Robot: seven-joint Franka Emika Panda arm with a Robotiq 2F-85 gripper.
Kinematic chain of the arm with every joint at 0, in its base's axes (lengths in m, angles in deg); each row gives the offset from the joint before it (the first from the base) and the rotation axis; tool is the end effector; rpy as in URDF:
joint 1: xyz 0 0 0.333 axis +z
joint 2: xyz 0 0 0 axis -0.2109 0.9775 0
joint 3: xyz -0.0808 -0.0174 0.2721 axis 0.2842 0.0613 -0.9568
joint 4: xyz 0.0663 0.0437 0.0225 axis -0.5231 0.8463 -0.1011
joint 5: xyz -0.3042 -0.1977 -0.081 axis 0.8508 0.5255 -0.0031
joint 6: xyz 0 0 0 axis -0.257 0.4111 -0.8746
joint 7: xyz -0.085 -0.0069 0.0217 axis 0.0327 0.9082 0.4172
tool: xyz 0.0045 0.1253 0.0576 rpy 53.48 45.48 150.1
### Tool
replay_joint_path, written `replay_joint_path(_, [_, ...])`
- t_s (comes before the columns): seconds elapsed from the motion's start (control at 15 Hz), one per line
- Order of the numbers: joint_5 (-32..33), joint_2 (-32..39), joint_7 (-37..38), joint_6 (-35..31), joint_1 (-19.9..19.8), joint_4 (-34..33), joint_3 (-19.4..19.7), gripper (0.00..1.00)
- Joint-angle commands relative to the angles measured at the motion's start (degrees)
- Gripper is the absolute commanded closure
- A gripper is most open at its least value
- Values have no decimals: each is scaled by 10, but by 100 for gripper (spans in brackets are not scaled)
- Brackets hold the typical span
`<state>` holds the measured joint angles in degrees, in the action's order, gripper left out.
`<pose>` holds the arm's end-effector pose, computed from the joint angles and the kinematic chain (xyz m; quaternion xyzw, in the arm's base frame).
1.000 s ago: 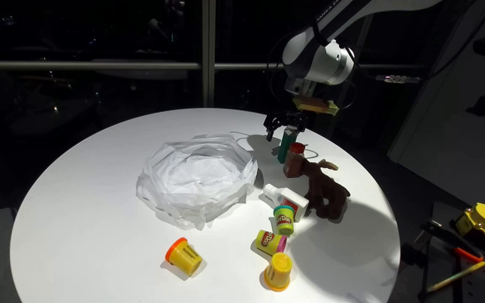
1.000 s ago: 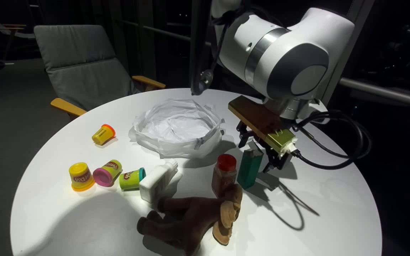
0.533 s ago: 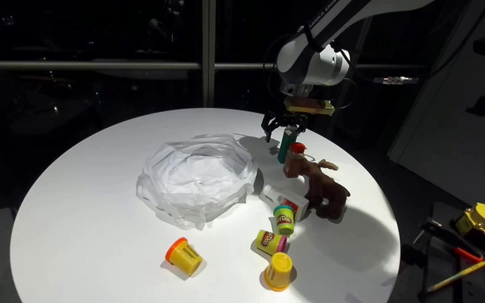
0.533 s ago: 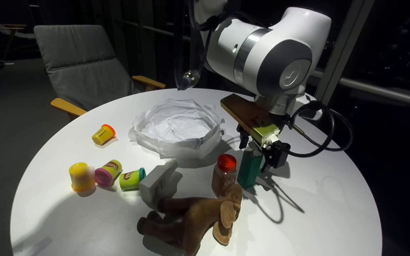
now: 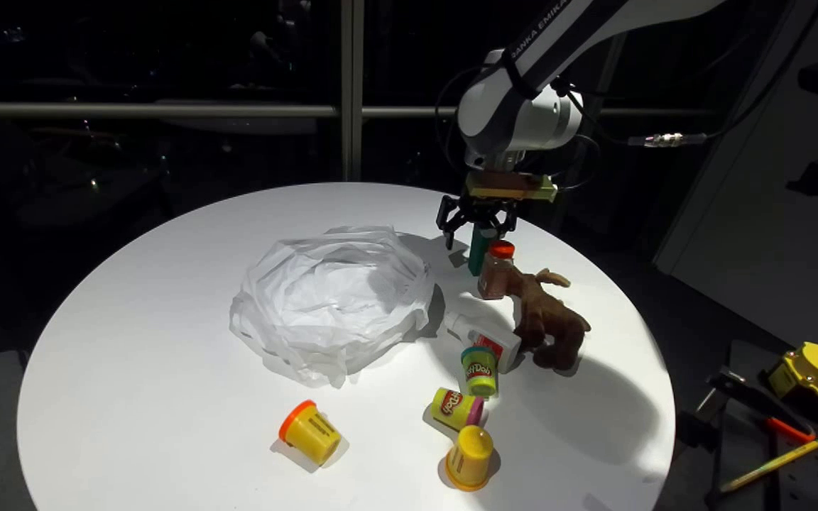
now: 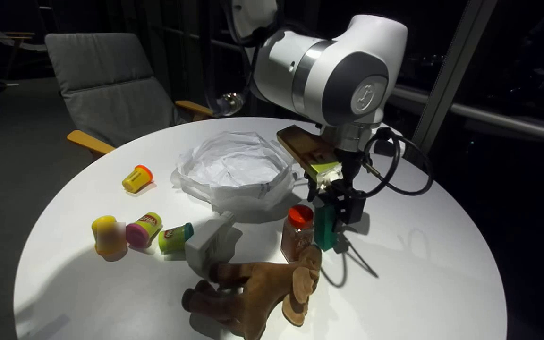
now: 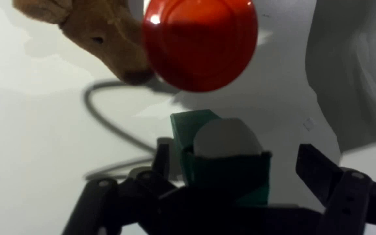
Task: Put the objects on the table into the plastic bag.
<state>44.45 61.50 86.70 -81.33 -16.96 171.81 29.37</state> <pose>0.6146 -0.1441 0.1053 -0.9428 0.3334 0.0053 0.0030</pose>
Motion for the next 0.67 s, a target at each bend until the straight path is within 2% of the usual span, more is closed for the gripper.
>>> replay_joint_path(0.0, [29,-5,51,-14,34,10,25,0])
replay_joint_path(0.07, [36,-4,62,-21,40,9,32,0])
replay_joint_path(0.13, [42,-3,74,-26,46,9,40,5])
replay_joint_path(0.2, [48,-3,86,-29,52,10,46,26])
replay_joint_path(0.33, [59,0,115,-30,65,8,63,30])
replay_joint_path(0.6, [76,6,182,-23,91,13,92,62])
